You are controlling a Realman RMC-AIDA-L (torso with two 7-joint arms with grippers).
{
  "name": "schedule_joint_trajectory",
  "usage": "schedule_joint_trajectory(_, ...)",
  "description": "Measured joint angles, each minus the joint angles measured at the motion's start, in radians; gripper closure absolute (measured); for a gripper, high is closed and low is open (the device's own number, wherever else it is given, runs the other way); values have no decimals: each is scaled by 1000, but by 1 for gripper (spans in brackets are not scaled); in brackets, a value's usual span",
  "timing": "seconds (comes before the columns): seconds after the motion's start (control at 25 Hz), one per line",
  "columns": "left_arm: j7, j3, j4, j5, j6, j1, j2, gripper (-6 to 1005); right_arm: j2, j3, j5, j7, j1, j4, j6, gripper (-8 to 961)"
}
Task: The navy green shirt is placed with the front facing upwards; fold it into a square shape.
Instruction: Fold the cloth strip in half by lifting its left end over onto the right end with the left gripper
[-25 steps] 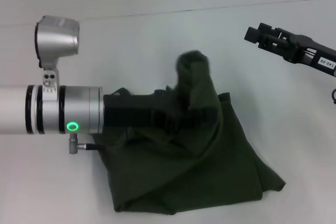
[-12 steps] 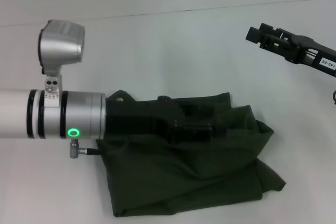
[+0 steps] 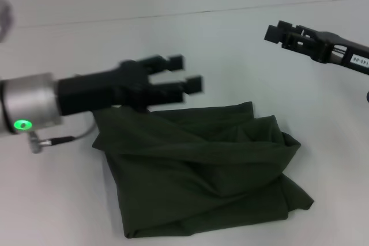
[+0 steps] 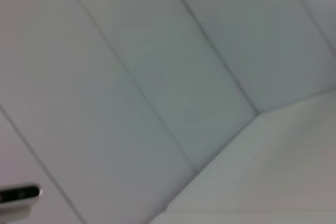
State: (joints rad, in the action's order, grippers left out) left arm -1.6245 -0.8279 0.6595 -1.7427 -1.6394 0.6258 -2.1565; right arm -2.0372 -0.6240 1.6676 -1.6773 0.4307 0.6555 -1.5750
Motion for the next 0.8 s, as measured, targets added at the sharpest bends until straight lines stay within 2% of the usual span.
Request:
schedule_joint_trajectory(0.12, 1, 110, 49, -1, -68, -50, 9, 92, 1, -47, 64, -138, 39, 97, 0, 145)
schedule_joint_trajectory(0.32, 6, 164, 111, -1, -82, -107, 3, 92, 1, -103, 218, -401, 139, 238, -4, 146)
schedule_joint_trajectory(0.52, 22, 246, 124, -5, -101, -139, 5, 91, 1, -143, 409, -608, 257, 303, -18, 146)
schedule_joint_trajectory(0.68, 29, 282, 124, -8, -128, -146, 9, 91, -11, -169, 594, -723, 359, 313, -23, 147)
schedule_joint_trajectory(0.8, 31, 287, 125, -8, -130, -147, 11, 91, -30, -217, 703, -776, 415, 320, -28, 147)
